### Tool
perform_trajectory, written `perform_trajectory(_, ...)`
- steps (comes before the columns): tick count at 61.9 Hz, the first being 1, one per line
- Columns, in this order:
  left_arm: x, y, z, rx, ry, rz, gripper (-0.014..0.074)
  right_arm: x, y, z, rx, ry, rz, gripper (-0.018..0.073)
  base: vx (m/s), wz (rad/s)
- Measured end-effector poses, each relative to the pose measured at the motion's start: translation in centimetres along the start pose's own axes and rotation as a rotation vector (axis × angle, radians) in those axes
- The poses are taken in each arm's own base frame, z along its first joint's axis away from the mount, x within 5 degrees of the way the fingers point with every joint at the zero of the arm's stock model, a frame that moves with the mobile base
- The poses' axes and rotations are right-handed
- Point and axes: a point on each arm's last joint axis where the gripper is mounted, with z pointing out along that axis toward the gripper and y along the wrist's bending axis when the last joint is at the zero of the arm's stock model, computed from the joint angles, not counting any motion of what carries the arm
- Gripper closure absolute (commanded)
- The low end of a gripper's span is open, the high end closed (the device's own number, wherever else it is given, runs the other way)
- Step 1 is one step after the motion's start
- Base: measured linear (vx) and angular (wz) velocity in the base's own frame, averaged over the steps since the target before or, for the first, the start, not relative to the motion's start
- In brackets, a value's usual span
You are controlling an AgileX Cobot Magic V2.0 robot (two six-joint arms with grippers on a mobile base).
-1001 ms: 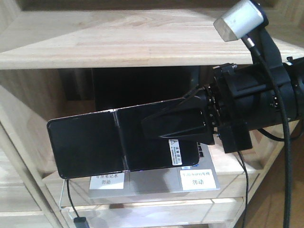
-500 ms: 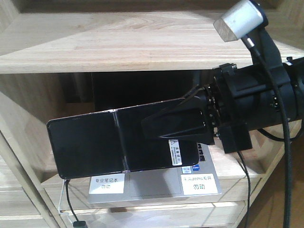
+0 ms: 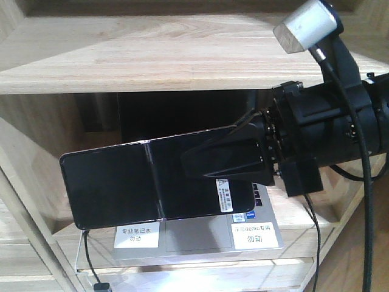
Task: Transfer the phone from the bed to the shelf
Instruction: 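Approach the shelf unit holding the phone in the right gripper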
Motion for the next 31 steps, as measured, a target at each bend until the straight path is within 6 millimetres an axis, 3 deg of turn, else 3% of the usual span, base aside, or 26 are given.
perform_trajectory(31,0.00,0.00,0.00,0.000,0.000,0.000,0.0595,0.00,0.00,0.00,0.000,0.000,0.000,0.0561,0.00,0.00)
